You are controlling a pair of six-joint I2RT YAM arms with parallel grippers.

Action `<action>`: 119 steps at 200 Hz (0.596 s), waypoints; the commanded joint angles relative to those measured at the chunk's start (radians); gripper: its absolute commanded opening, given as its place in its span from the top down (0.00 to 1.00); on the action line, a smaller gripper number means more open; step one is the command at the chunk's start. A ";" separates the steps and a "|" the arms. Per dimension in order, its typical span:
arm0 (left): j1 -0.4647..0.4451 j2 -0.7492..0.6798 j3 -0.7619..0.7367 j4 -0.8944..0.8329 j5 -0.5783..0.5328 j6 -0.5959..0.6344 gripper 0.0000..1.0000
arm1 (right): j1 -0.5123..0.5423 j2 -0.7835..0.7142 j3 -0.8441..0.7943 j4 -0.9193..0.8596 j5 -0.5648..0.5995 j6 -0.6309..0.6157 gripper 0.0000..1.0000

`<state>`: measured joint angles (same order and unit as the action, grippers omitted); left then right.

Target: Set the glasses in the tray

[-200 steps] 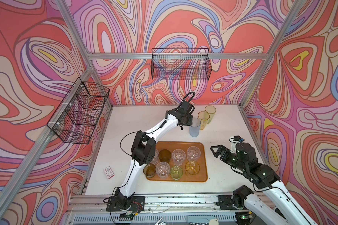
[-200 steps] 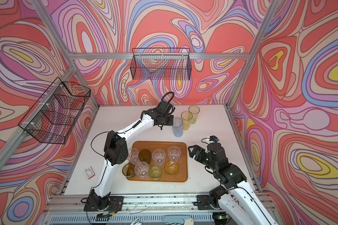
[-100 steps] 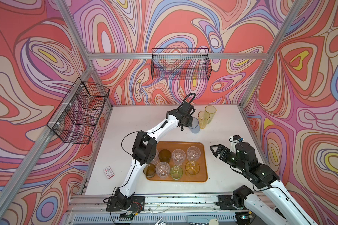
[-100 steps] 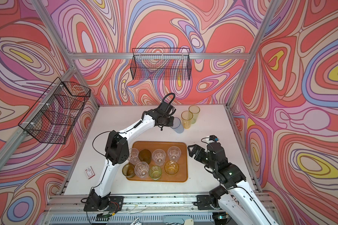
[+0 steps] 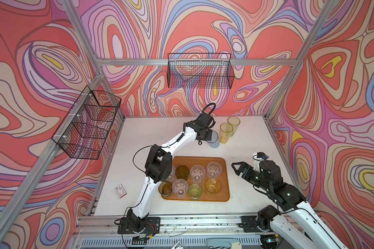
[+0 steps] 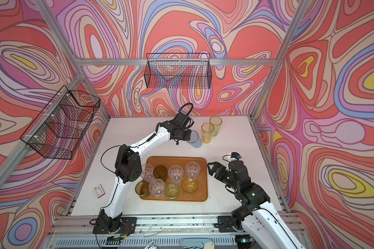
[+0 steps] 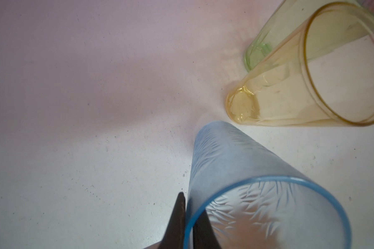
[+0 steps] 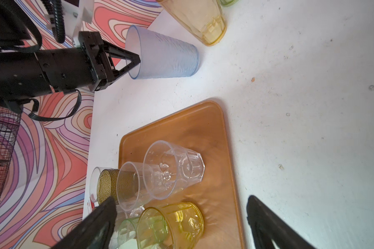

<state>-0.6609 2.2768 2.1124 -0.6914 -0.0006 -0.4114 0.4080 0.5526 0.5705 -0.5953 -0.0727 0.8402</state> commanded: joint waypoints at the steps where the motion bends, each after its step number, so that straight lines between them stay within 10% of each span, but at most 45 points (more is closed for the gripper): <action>1: 0.006 -0.070 -0.031 -0.028 -0.021 0.005 1.00 | -0.003 -0.030 -0.021 -0.001 -0.003 0.017 0.03; 119: 0.007 -0.215 -0.147 -0.062 -0.054 0.002 1.00 | -0.004 0.043 0.012 0.054 -0.051 0.011 0.04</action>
<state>-0.6598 2.1464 1.9774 -0.7181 -0.0128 -0.4191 0.4080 0.5838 0.5652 -0.5838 -0.1028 0.8562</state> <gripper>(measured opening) 0.088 0.964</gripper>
